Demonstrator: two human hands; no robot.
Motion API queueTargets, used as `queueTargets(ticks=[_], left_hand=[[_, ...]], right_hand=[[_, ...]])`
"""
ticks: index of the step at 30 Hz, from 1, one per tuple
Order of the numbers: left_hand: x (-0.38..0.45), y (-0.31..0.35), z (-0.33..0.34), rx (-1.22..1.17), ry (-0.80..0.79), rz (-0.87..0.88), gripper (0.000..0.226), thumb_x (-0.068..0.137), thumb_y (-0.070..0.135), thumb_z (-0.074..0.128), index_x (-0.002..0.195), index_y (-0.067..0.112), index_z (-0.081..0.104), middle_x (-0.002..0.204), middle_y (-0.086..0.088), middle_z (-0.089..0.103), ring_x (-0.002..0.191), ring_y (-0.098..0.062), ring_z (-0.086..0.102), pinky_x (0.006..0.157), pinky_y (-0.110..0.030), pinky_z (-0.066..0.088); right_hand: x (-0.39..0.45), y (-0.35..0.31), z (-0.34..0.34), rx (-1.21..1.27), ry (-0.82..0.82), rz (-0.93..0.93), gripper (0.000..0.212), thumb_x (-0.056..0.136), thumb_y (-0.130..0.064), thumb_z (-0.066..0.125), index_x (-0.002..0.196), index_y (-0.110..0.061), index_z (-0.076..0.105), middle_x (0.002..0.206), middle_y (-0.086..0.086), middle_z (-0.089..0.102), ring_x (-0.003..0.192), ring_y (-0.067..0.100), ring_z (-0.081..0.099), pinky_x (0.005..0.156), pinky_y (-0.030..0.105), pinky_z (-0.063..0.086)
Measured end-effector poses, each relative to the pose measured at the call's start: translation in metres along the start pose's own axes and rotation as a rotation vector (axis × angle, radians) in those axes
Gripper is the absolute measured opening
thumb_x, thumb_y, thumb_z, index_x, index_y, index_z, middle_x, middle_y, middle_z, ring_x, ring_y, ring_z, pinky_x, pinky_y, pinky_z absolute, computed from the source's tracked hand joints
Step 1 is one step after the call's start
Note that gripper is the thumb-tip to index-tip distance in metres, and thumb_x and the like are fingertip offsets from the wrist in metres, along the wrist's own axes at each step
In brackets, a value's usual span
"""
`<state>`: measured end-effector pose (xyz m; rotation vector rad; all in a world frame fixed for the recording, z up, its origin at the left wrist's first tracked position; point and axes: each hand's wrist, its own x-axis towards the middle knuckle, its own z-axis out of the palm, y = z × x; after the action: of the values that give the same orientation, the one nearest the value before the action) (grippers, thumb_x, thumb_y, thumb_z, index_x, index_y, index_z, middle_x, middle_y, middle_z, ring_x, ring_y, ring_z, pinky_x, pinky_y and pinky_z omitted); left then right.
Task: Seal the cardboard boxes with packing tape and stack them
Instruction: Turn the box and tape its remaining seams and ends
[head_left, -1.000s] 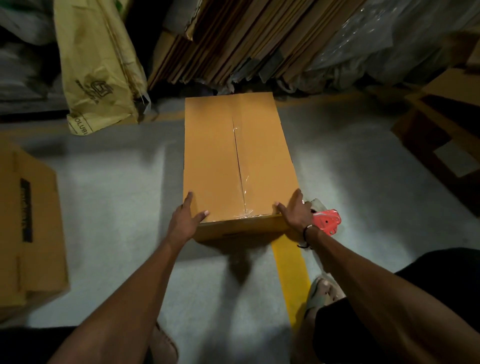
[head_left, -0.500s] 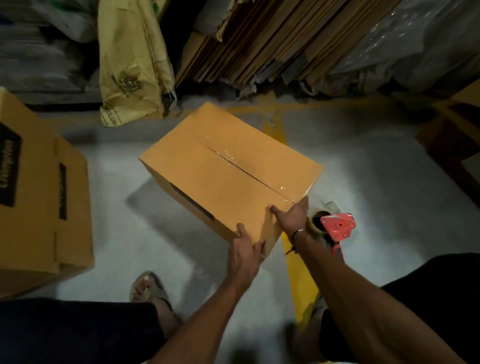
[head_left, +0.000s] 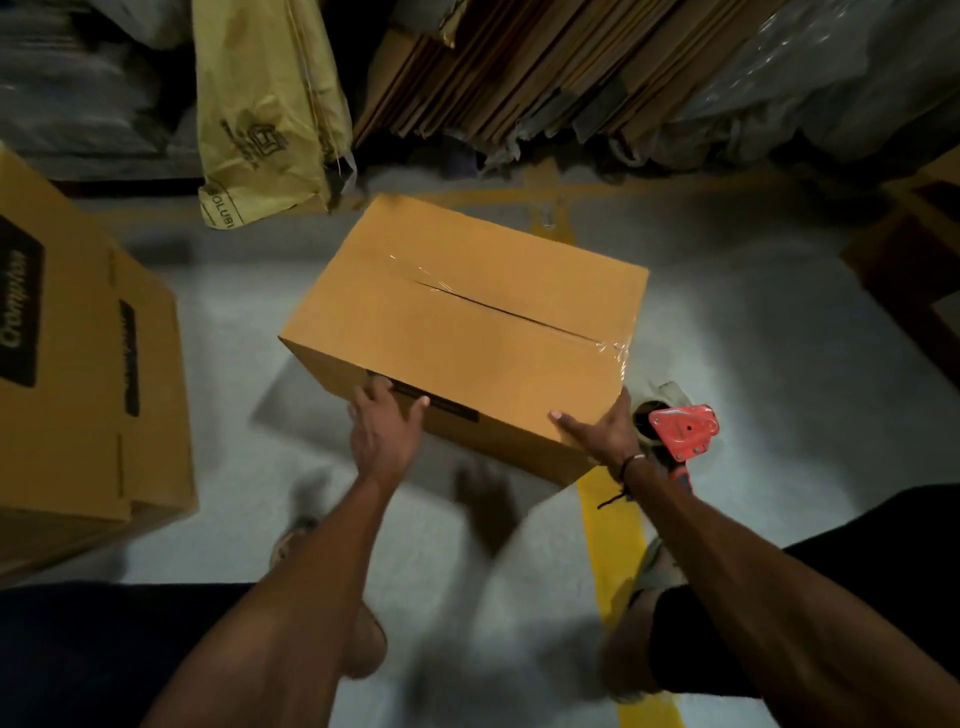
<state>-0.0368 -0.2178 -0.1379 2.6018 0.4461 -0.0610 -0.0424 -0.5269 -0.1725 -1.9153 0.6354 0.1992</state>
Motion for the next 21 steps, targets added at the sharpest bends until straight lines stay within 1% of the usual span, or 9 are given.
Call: queueTargets(ticks=[3,6,9,11,13,15,16,19,21], left_hand=[[0.032,-0.014,-0.015,-0.025,0.106,-0.146,0.068,0.088,0.058,0.073,0.130,0.013,0.046,0.137,-0.023,0.040,0.126,-0.043,0.041,0.092,-0.056,0.048],[0.062,-0.020,-0.027,-0.090,0.157,-0.251,0.084,0.079,0.065,0.078,0.140,0.021,0.041,0.150,-0.021,0.029,0.138,-0.043,0.030,0.102,-0.065,0.040],[0.087,-0.037,-0.032,-0.082,0.112,-0.273,0.096,0.070,0.074,0.080,0.147,0.034,0.039,0.162,-0.020,0.017,0.150,-0.043,0.014,0.112,-0.073,0.025],[0.098,-0.049,-0.034,-0.074,0.026,-0.289,0.102,0.066,0.078,0.081,0.150,0.039,0.038,0.164,-0.021,0.017,0.152,-0.046,0.015,0.116,-0.074,0.017],[0.102,-0.056,-0.036,-0.118,-0.048,-0.300,0.104,0.065,0.080,0.079,0.151,0.042,0.037,0.160,-0.020,0.024,0.147,-0.049,0.027,0.118,-0.068,0.025],[0.100,-0.057,-0.037,-0.146,-0.063,-0.291,0.103,0.066,0.079,0.078,0.152,0.042,0.037,0.156,-0.020,0.027,0.141,-0.051,0.033,0.113,-0.061,0.036],[0.097,-0.056,-0.036,-0.142,-0.059,-0.290,0.103,0.067,0.079,0.078,0.153,0.041,0.036,0.154,-0.021,0.027,0.139,-0.052,0.034,0.111,-0.060,0.038],[0.076,-0.053,-0.030,-0.100,-0.023,-0.304,0.103,0.067,0.082,0.075,0.151,0.038,0.037,0.150,-0.023,0.030,0.133,-0.053,0.039,0.106,-0.059,0.042],[0.055,-0.050,-0.020,-0.078,-0.002,-0.318,0.103,0.066,0.087,0.071,0.150,0.038,0.036,0.147,-0.022,0.031,0.128,-0.053,0.043,0.105,-0.059,0.043]], right_hand=[[0.039,-0.008,-0.021,-0.138,-0.066,-0.018,0.126,0.058,-0.051,0.097,0.154,-0.016,0.024,0.149,0.007,0.048,0.135,0.027,0.048,0.113,0.044,0.042],[0.084,-0.011,-0.034,-0.260,-0.122,-0.031,0.132,0.050,-0.065,0.094,0.153,-0.020,0.026,0.149,0.005,0.047,0.137,0.026,0.045,0.115,0.048,0.040],[0.111,-0.023,-0.042,-0.284,-0.165,-0.109,0.130,0.043,-0.074,0.089,0.149,-0.021,0.036,0.143,0.004,0.053,0.134,0.024,0.048,0.113,0.051,0.042],[0.114,-0.034,-0.046,-0.311,-0.158,-0.127,0.126,0.045,-0.071,0.088,0.149,-0.022,0.037,0.145,0.006,0.053,0.135,0.028,0.047,0.113,0.052,0.041],[0.110,-0.043,-0.046,-0.291,-0.105,-0.076,0.122,0.052,-0.063,0.092,0.154,-0.027,0.034,0.152,0.005,0.047,0.140,0.031,0.043,0.115,0.052,0.039],[0.101,-0.040,-0.047,-0.194,0.016,0.023,0.118,0.057,-0.054,0.096,0.155,-0.030,0.035,0.156,0.004,0.045,0.142,0.032,0.042,0.116,0.053,0.039],[0.094,-0.038,-0.046,-0.142,0.093,0.076,0.118,0.055,-0.055,0.096,0.154,-0.028,0.037,0.155,0.006,0.046,0.141,0.033,0.043,0.115,0.053,0.041],[0.066,-0.030,-0.036,-0.049,0.311,0.179,0.121,0.054,-0.070,0.090,0.148,-0.015,0.039,0.143,0.018,0.055,0.132,0.039,0.052,0.108,0.052,0.047],[0.055,-0.019,-0.019,0.068,0.343,0.218,0.121,0.055,-0.075,0.086,0.144,-0.006,0.041,0.136,0.021,0.061,0.128,0.041,0.057,0.107,0.051,0.047]])
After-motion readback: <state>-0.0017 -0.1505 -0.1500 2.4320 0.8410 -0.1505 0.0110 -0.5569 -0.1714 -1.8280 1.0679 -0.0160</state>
